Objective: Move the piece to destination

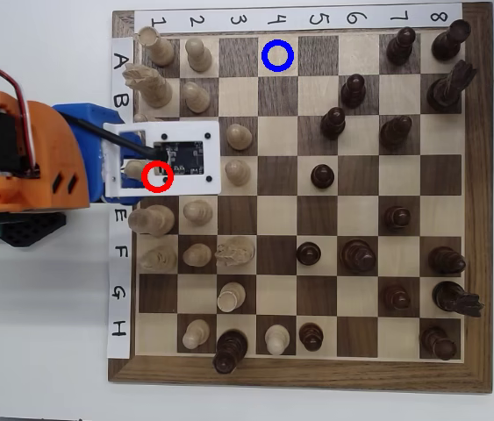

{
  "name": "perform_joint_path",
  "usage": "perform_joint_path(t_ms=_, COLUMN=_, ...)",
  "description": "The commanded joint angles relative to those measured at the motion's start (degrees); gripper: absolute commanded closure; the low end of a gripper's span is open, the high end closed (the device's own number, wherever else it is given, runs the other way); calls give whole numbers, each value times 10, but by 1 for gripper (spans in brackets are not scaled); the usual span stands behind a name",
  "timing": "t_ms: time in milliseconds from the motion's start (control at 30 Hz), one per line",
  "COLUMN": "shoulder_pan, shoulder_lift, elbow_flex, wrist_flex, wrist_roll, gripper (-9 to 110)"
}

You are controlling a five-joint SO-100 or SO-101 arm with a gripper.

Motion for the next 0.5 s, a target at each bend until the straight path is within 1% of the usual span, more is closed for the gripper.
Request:
perform_joint_path(t_ms=0, shoulder_pan=-20, shoulder_lift=4, elbow_flex=4, wrist_flex=4, wrist_roll=59, gripper=84)
perform_joint_path(t_ms=467, shoulder_pan=-42, shoulder_lift=-29, elbow_flex=45, wrist_flex=4, wrist_roll=70, gripper=81)
